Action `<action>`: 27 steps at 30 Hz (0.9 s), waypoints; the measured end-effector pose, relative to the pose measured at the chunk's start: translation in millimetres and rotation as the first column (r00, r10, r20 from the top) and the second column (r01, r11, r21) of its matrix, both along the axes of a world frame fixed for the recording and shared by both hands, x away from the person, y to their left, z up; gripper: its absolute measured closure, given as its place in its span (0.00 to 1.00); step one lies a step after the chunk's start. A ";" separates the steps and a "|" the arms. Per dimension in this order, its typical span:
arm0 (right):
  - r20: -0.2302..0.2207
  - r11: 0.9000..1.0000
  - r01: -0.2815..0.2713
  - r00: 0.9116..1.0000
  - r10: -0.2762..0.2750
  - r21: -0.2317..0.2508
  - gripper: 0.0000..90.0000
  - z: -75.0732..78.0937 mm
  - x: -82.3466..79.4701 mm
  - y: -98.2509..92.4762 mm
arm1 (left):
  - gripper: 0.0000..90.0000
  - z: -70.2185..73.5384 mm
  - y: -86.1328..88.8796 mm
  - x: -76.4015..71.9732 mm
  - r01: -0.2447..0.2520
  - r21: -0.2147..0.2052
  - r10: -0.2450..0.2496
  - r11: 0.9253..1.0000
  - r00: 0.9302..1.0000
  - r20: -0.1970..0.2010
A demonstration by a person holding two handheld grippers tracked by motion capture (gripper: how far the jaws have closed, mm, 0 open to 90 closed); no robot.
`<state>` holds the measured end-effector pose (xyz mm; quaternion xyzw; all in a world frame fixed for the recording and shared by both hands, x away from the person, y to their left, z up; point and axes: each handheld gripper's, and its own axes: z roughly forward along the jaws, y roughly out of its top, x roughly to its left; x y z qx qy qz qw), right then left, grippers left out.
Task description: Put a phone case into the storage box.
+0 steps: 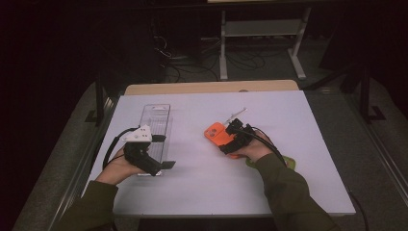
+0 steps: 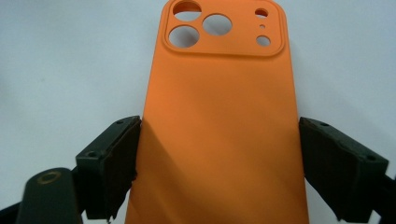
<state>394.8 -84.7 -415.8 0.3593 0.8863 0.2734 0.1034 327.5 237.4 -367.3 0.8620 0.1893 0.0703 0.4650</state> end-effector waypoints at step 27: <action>0.011 0.912 -0.411 0.912 0.411 -0.005 0.17 25.2 -17.5 -14.9 | 0.00 19.8 -86.3 32.9 0.229 0.172 -0.237 0.958 0.971 0.030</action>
